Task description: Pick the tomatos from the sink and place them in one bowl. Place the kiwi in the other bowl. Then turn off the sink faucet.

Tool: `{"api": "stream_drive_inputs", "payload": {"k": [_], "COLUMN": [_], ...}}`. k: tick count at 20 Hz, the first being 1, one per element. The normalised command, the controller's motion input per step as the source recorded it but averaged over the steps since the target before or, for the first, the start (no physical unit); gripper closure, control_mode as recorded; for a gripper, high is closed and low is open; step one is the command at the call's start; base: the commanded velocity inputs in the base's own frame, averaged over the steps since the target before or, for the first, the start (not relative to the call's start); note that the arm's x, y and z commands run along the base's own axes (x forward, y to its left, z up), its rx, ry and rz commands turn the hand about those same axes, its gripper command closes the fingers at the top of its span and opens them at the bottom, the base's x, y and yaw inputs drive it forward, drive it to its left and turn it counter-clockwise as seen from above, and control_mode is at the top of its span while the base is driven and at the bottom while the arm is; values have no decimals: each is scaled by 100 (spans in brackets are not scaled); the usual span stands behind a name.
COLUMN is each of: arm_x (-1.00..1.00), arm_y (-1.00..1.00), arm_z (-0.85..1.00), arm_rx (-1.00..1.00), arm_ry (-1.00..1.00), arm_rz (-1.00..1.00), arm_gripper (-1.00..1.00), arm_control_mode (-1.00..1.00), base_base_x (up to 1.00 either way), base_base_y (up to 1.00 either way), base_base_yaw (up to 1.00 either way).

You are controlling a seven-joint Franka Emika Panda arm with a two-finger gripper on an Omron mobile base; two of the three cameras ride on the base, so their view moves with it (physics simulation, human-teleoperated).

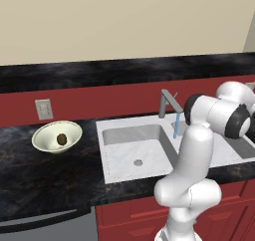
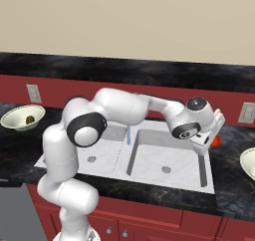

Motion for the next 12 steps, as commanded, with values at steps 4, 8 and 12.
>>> {"api": "stream_drive_inputs", "payload": {"k": [4, 8, 12], "arm_x": [-19, -25, -31], "arm_y": [-37, -34, -26], "arm_z": [5, 1, 0], "arm_rx": [8, 10, 13], "arm_ry": [-23, -30, -31], "arm_rz": [-31, -32, -29], "arm_gripper": [100, 100, 100], "arm_control_mode": [-100, -100, -100], "base_base_x": [0, 0, 0], "base_base_y": [0, 0, 0], "base_base_yaw": [0, 0, 0]}}
